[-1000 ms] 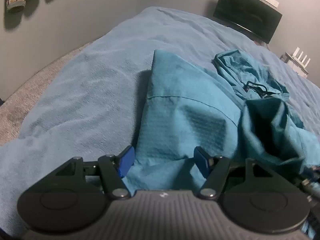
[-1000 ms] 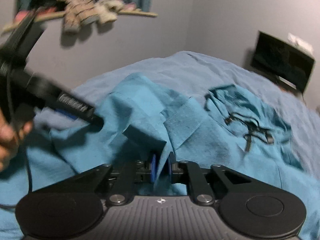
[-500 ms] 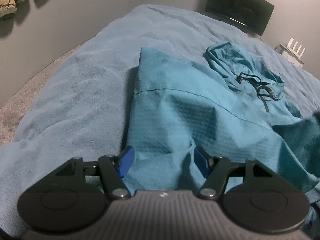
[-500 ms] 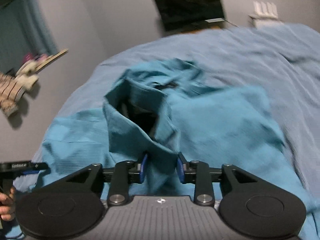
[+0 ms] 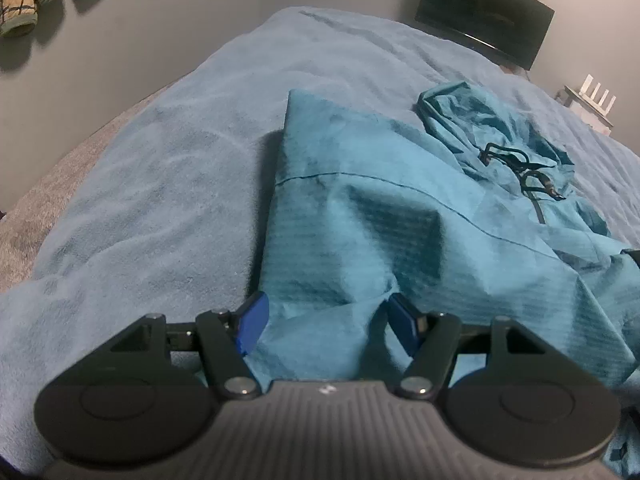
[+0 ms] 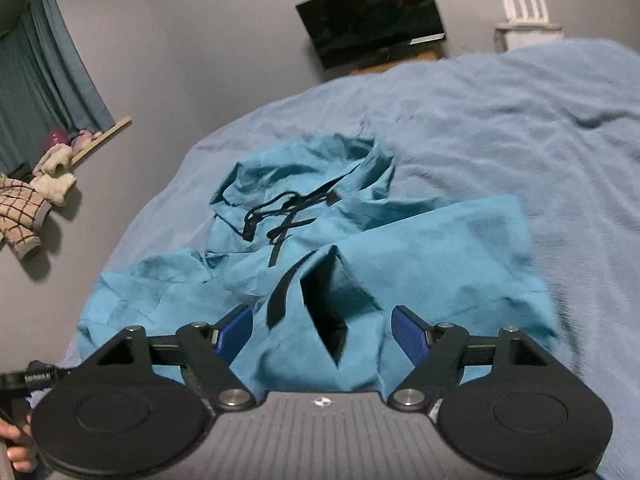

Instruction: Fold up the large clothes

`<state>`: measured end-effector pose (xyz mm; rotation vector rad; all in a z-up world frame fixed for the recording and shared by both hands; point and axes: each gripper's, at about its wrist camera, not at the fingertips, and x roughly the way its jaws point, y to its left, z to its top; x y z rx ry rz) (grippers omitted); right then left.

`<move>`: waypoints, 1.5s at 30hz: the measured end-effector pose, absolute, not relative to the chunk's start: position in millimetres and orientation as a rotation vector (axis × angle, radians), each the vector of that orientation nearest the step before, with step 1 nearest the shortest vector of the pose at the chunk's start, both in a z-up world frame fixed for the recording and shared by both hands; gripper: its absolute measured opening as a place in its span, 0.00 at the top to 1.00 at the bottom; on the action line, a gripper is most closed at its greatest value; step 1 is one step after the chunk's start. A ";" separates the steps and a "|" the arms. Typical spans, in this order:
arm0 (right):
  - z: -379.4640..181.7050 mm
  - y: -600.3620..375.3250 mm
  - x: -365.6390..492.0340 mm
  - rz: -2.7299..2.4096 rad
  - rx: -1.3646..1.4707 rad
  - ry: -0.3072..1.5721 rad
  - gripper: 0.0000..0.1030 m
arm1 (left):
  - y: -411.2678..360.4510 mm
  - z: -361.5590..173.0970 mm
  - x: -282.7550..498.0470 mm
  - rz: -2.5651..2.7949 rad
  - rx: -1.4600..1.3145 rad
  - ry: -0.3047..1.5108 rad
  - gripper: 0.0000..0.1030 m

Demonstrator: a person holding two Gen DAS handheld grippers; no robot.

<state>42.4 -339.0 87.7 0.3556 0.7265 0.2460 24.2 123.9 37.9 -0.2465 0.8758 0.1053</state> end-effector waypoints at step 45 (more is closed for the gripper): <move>50.4 -397.0 74.9 0.155 0.450 0.673 0.95 | 88.1 61.4 65.0 0.037 -0.029 0.839 0.28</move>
